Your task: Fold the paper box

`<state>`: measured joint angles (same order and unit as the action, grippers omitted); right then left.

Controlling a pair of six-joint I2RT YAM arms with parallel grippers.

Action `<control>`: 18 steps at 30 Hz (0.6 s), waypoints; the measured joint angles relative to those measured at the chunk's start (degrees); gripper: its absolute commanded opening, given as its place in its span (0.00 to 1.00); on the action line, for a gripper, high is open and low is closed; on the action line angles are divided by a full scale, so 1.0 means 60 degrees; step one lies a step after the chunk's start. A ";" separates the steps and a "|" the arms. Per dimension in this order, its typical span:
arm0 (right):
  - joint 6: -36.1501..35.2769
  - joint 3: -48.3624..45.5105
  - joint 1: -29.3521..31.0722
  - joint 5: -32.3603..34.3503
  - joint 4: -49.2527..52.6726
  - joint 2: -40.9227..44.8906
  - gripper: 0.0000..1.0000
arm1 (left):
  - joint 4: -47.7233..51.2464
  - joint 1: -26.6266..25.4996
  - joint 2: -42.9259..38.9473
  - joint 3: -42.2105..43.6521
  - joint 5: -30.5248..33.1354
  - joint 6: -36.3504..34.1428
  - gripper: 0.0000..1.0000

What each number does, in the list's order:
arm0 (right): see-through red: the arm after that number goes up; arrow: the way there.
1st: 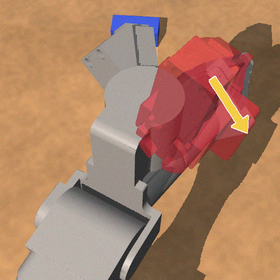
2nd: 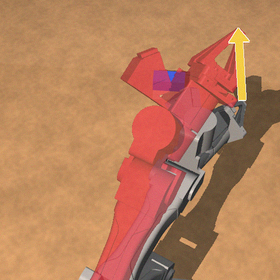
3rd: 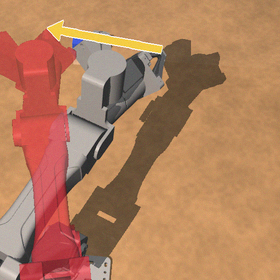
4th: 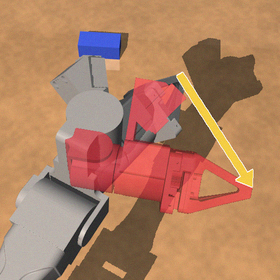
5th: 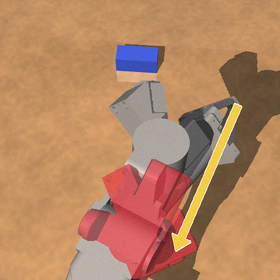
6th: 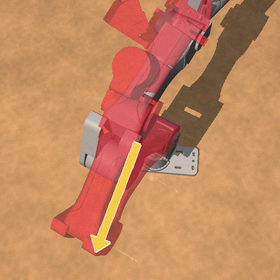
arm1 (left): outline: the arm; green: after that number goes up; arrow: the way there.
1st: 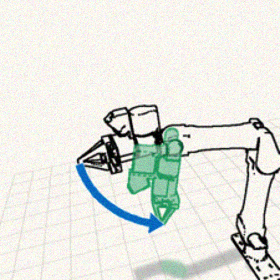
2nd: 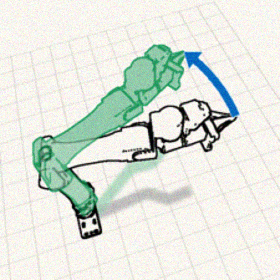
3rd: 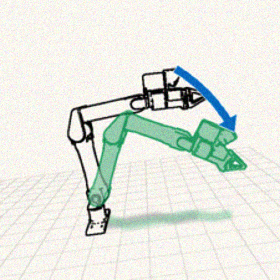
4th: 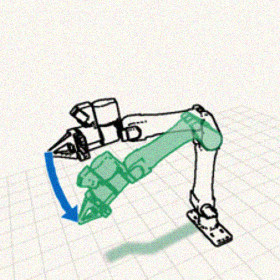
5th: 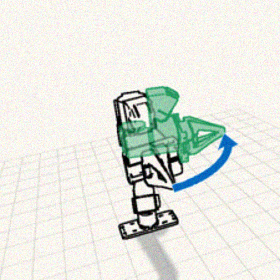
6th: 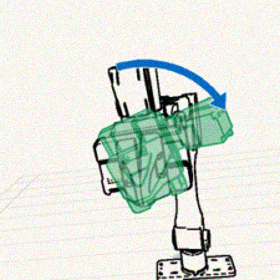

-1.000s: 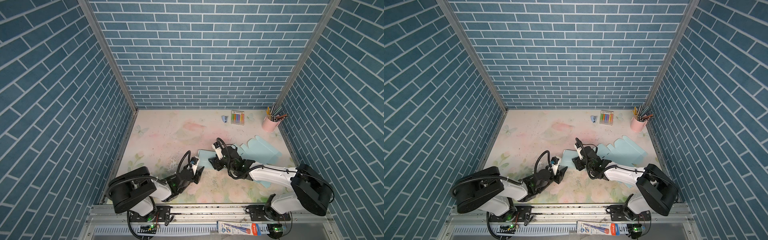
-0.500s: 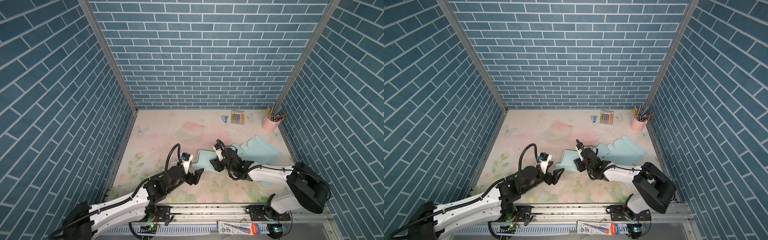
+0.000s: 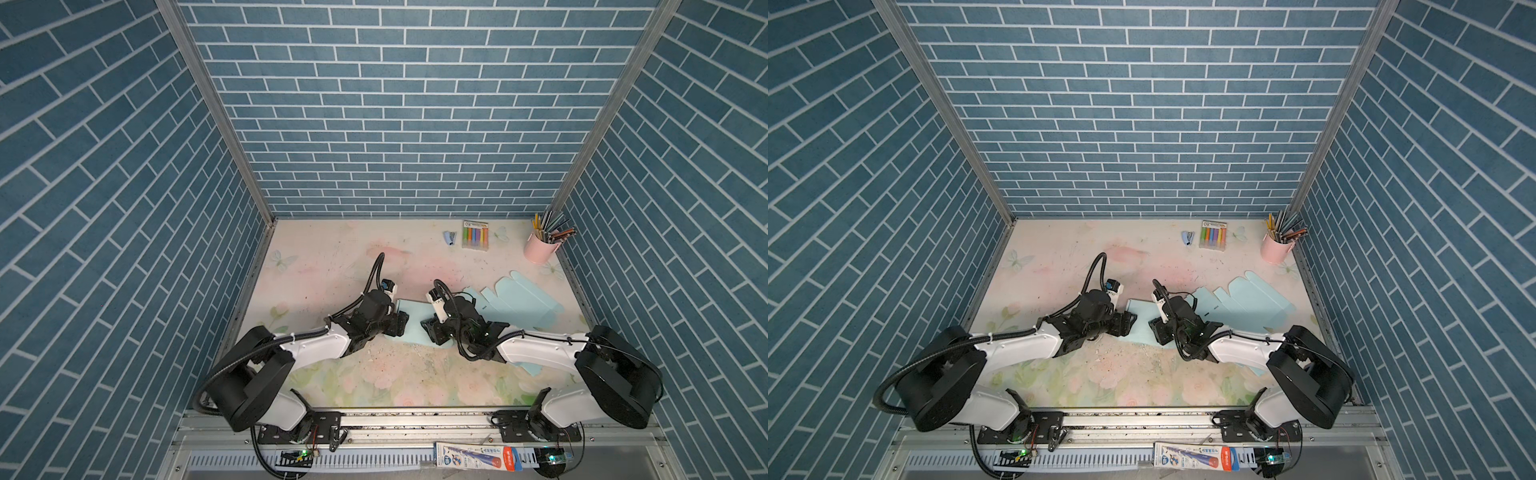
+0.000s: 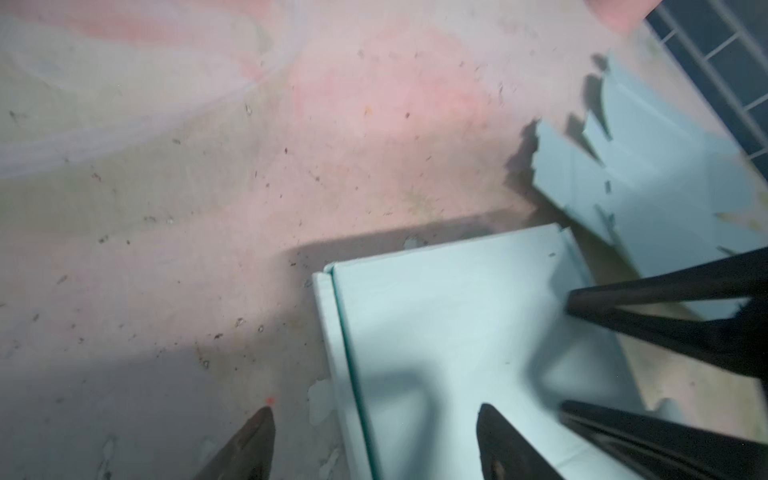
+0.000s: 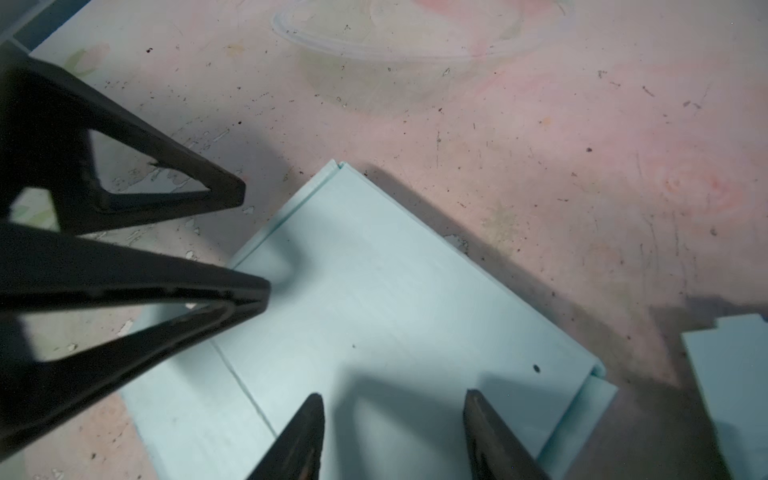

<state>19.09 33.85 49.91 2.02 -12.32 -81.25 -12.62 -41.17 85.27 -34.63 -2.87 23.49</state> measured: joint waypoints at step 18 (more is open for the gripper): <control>0.2018 -0.0958 -0.2014 -0.2710 0.0066 0.0954 0.68 | -0.0871 0.0055 0.0073 0.0441 -0.0102 -0.0066 0.53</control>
<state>31.20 28.10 37.82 -14.24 -11.92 -75.53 -17.85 -40.84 85.71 -31.99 -3.49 23.09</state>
